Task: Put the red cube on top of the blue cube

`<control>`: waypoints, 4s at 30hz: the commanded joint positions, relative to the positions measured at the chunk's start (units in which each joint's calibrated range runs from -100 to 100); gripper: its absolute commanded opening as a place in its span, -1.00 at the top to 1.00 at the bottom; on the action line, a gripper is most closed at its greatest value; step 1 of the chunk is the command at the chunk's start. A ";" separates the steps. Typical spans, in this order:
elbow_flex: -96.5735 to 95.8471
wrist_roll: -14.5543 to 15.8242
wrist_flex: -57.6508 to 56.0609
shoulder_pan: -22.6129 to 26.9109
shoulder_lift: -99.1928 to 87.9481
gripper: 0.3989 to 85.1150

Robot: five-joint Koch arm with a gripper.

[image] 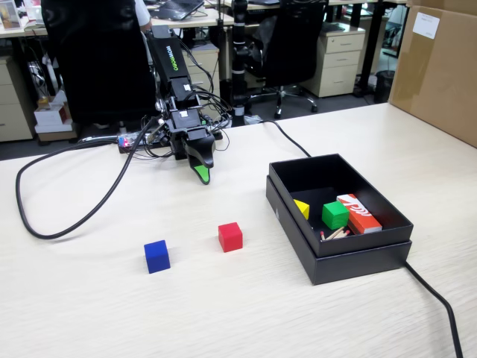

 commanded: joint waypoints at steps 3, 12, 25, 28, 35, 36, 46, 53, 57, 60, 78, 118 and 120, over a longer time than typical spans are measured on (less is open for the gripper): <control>-1.51 -0.05 -1.52 -0.05 0.37 -0.13; 5.11 -0.20 -9.30 -0.10 0.71 -0.11; 29.40 0.63 -21.65 0.39 15.29 -0.11; 37.38 1.12 -27.44 0.49 20.80 -0.11; 56.60 1.32 -41.95 0.44 31.70 -0.11; 58.78 1.32 -43.77 0.44 33.19 -0.11; 83.62 1.32 -54.13 -0.54 54.42 -0.11; 97.40 1.42 -54.57 -1.12 73.35 -0.11; 100.85 1.66 -54.57 -0.93 80.00 -0.11; 102.48 1.76 -54.22 -0.54 83.79 -0.11; 108.28 1.17 -50.25 -2.34 98.48 -0.11; 102.02 0.49 -41.43 -2.69 104.33 0.38; 101.84 0.59 -41.43 -2.69 104.33 0.40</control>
